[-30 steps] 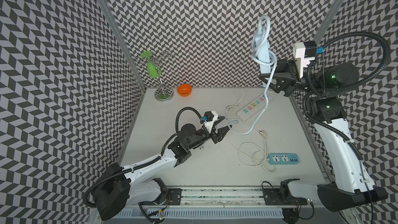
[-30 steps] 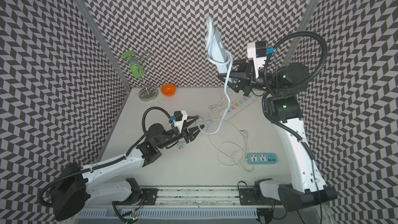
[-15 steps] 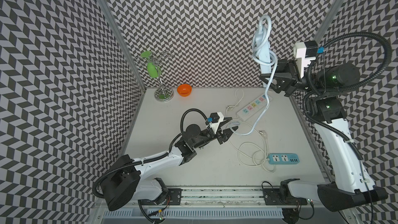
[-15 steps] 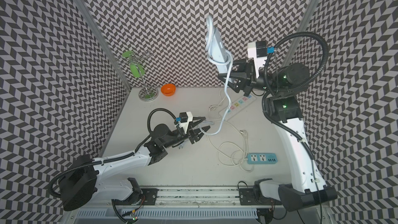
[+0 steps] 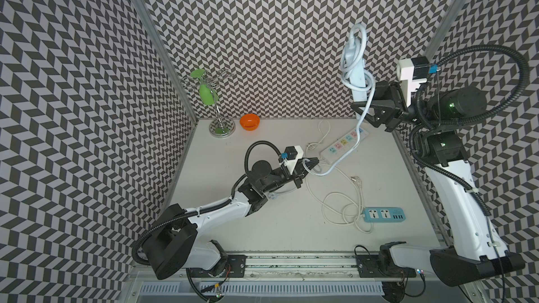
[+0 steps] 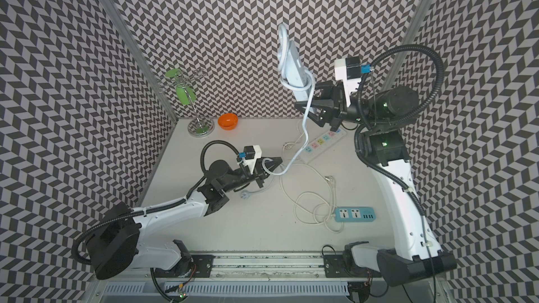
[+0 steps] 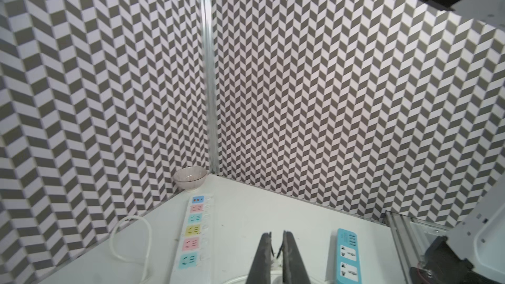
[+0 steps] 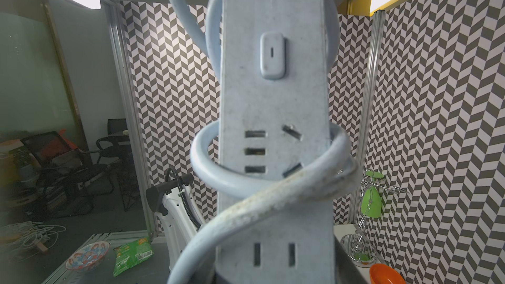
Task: Wrap the cord around the power strip
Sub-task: Wrap the power cord around the power strip.
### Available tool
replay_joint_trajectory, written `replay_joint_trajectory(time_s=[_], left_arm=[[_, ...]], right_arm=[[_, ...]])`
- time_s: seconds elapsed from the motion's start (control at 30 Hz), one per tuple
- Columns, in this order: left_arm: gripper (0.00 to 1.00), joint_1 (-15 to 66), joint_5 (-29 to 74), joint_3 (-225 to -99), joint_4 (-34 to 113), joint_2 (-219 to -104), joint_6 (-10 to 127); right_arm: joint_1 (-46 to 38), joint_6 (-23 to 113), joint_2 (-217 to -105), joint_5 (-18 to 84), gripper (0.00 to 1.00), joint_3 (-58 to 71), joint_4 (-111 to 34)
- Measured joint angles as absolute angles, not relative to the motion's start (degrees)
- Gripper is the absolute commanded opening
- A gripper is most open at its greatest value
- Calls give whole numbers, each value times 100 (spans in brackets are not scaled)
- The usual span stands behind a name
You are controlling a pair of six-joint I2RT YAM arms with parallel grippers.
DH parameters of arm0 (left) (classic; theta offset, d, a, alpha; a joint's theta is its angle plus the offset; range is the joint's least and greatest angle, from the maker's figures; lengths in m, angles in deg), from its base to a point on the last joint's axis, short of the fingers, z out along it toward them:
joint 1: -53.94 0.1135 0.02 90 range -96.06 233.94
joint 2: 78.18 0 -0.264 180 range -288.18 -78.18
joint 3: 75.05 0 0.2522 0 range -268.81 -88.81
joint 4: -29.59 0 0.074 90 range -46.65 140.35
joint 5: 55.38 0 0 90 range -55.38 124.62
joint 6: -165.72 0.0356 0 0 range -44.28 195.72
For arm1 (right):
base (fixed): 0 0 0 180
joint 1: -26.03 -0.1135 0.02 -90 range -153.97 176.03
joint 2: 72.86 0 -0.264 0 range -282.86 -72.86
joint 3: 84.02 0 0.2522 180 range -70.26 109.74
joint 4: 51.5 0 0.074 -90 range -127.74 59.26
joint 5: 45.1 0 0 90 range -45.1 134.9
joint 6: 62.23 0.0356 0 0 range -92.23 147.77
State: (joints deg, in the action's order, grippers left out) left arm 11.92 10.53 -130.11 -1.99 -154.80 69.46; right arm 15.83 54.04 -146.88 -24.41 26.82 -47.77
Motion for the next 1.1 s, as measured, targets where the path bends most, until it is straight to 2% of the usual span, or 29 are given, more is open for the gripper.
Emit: replay_joint_trajectory(time_s=[0.23,0.37,0.53,0.7,0.87,1.1], left_arm=[[2,3122,393,-13301,1291,-14798,7250],[2,3592,257,-14663,2695,-15227,7825],[2,4123,58,-16403,4015,-16324,8264],[3,4217,303,-18359,5204,-17299,8666],[3,4123,1007,-19994,6096,-17826,9007],[4,3871,2460,-20984,6618,-18079,9658]], right_arm=[[1583,4105,-14312,-2415,0,2357,-3642],[1583,3734,-14069,-2584,0,1957,-3568],[1548,3675,-13849,-3158,0,1504,-3773],[1347,3745,-13715,-3397,0,942,-3928],[1146,3830,-13807,-3484,0,748,-4106],[514,3830,-14574,-3784,0,881,-4381]])
